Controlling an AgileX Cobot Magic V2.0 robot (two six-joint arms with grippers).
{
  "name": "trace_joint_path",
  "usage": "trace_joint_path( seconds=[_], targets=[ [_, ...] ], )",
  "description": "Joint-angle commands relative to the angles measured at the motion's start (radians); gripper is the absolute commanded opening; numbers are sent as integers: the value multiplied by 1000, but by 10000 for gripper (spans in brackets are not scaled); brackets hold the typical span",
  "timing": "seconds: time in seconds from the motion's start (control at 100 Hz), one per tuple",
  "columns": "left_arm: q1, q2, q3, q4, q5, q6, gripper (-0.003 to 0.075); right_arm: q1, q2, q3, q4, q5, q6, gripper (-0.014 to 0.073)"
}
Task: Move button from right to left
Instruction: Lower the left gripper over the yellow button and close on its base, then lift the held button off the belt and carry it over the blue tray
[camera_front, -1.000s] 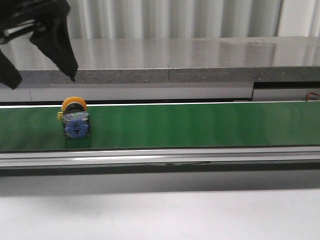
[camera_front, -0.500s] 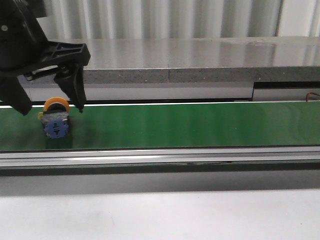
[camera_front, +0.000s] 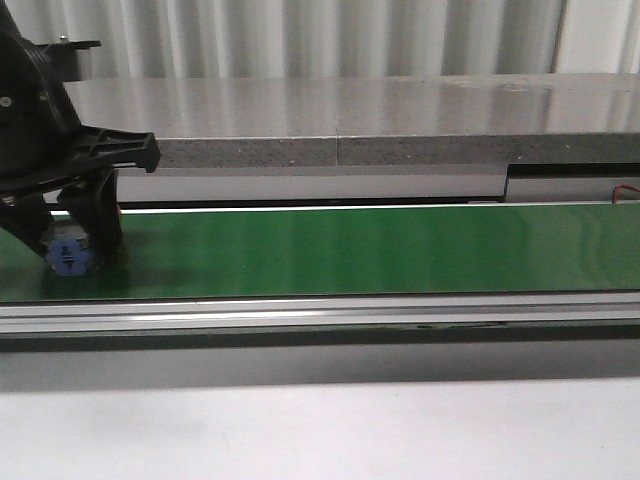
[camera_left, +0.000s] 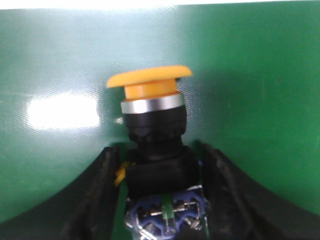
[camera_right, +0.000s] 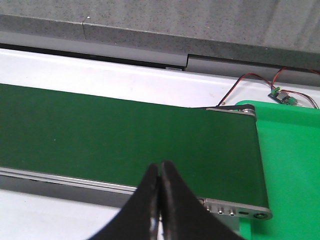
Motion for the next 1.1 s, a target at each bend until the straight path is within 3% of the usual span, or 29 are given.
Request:
trace_joint_path(
  seconds=[0.0,0.23,0.38,0.69,1.089],
  targets=[
    [2,-60,-30,13,-1,-11,-20,-1,0,-23,9,-62,-10,-67],
    [10,-216,-30,112,122,-11,-20,-1,0,-23,9,-62,-10,-67],
    [72,-346,-30,184,186,-8,-20,-1,0,-23,9,-62,-10,-67],
    [340,-459,-30,212,313,200,-20,-1,0,-23,9,-62,-10,-67],
    [669,-407,-30,7,213,473,-20,-1,0,-23,9,-62,-10,-67]
  ],
)
